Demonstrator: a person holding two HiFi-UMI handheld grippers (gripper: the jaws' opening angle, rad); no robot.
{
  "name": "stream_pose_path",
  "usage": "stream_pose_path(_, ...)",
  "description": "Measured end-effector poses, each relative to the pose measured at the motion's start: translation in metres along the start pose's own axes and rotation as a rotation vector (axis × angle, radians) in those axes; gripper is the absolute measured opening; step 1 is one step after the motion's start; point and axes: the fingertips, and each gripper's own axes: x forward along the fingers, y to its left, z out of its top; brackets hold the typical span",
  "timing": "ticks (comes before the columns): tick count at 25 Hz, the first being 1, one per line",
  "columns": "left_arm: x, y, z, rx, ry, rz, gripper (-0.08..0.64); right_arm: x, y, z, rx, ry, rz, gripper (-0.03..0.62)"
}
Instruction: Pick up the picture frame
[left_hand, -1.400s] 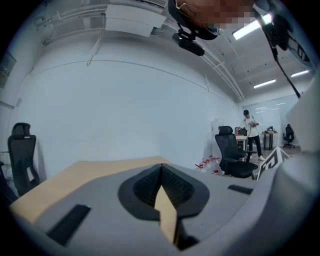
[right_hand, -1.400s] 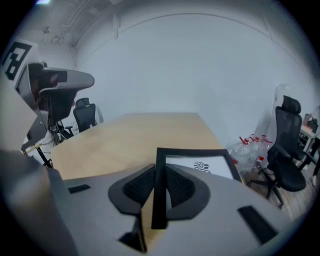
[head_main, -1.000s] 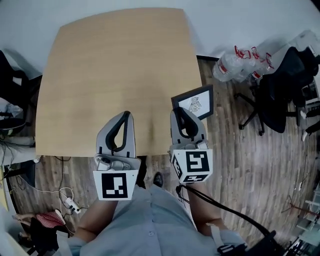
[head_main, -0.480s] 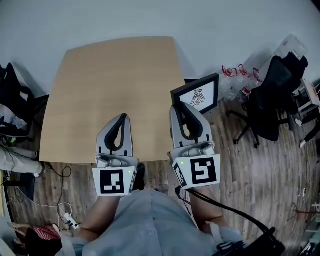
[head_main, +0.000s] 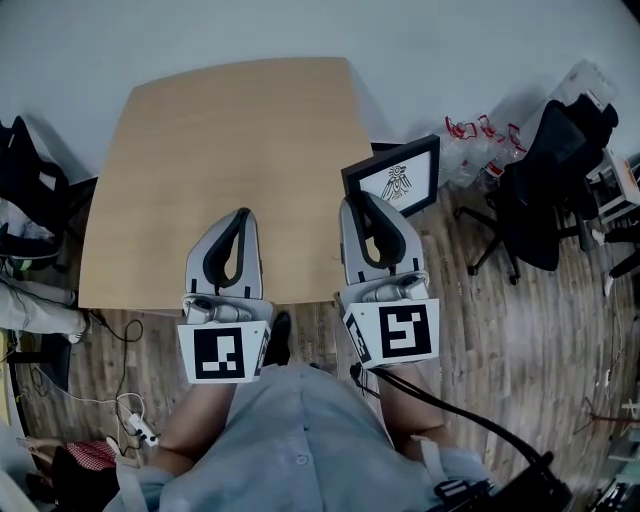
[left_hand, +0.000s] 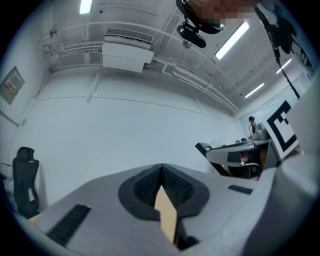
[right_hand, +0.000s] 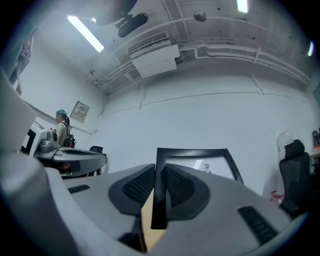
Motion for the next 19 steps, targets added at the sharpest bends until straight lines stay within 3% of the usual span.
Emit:
stream_pose_path(4,-0.0012,-0.0006,-0.0002,-0.054,0.016,0.019,0.002,-0.0006,0.0011,0.0007,0.001,-0.004,0.001,0.063)
stream_pose_path(19,-0.0028,0.0011,0.0009,-0.065,0.025,0.035,0.002,-0.0007,0.0045,-0.001,-0.002,0.007,0.01,0.063)
